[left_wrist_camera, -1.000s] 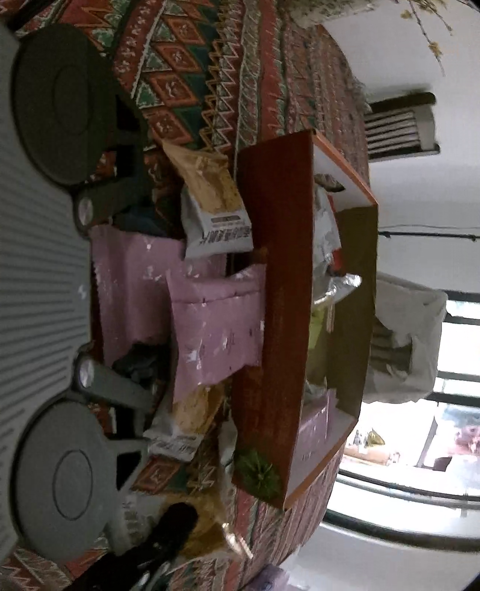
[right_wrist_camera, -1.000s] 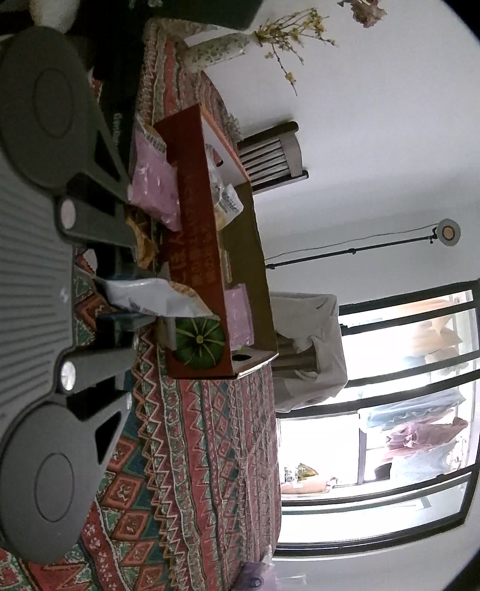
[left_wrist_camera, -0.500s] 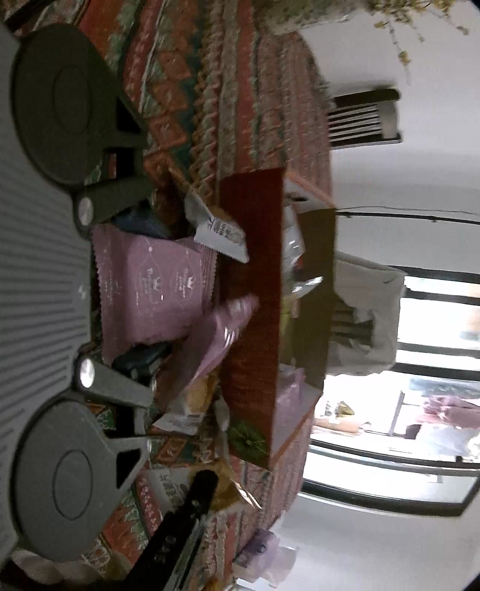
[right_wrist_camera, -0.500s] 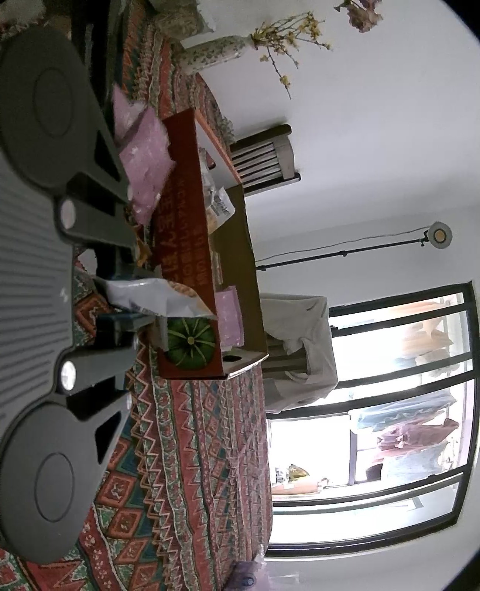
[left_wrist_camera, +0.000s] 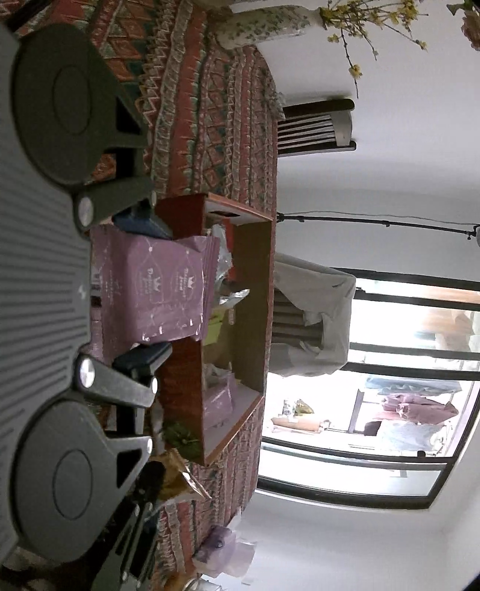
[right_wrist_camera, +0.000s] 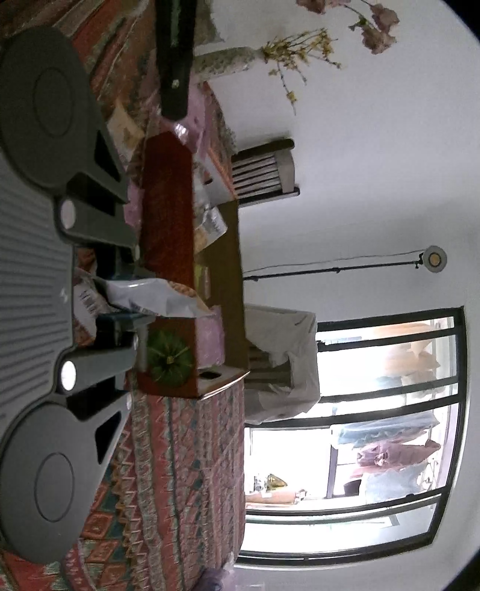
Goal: Organize snacks
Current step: 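Carry both packets over the cardboard box and open both grippers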
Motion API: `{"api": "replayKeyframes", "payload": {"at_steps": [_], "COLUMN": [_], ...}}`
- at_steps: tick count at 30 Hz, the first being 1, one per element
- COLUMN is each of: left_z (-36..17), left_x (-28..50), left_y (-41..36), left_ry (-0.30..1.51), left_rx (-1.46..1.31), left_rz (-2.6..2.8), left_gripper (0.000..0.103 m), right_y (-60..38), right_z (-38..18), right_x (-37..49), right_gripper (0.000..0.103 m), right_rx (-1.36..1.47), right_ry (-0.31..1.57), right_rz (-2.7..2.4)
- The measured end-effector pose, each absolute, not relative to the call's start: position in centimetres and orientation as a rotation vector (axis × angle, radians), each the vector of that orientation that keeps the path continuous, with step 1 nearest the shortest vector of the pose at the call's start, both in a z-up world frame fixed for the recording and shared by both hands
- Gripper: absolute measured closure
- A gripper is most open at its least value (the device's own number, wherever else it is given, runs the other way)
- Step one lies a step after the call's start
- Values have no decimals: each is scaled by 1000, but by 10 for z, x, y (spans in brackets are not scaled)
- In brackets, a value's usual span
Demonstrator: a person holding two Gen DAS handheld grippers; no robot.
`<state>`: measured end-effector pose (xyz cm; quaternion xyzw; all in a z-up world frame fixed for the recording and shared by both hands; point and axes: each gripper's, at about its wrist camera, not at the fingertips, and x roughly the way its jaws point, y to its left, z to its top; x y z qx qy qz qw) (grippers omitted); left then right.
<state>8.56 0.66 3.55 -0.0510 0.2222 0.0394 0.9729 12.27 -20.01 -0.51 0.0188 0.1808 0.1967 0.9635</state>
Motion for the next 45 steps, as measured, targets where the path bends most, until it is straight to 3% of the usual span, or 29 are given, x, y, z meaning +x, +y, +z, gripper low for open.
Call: {"api": "replayKeyframes", "payload": {"at_steps": [18, 30, 34, 36, 37, 38, 41, 45], "left_z": [72, 40, 33, 33, 34, 34, 35, 36], "left_x": [183, 238, 241, 237, 233, 230, 227, 231], "left_y": [10, 20, 28, 31, 32, 34, 37, 37], "left_ry": [390, 410, 421, 404, 389, 369, 356, 377], "left_rx": [-149, -170, -185, -198, -206, -211, -200, -206], "left_rz": [136, 189, 156, 160, 167, 178, 212, 220], "left_gripper": [43, 43, 39, 18, 1, 0, 0, 0], "right_y": [-172, -161, -158, -158, -159, -160, -160, -157], "right_z": [48, 13, 4, 1, 1, 1, 3, 3], "right_x": [238, 291, 296, 294, 293, 291, 284, 282], "right_gripper": [88, 88, 83, 58, 33, 15, 1, 0], "right_rx": [115, 114, 71, 59, 63, 63, 45, 19], "right_ry": [404, 442, 470, 474, 471, 466, 445, 447], "right_rz": [362, 330, 335, 328, 330, 331, 333, 327]}}
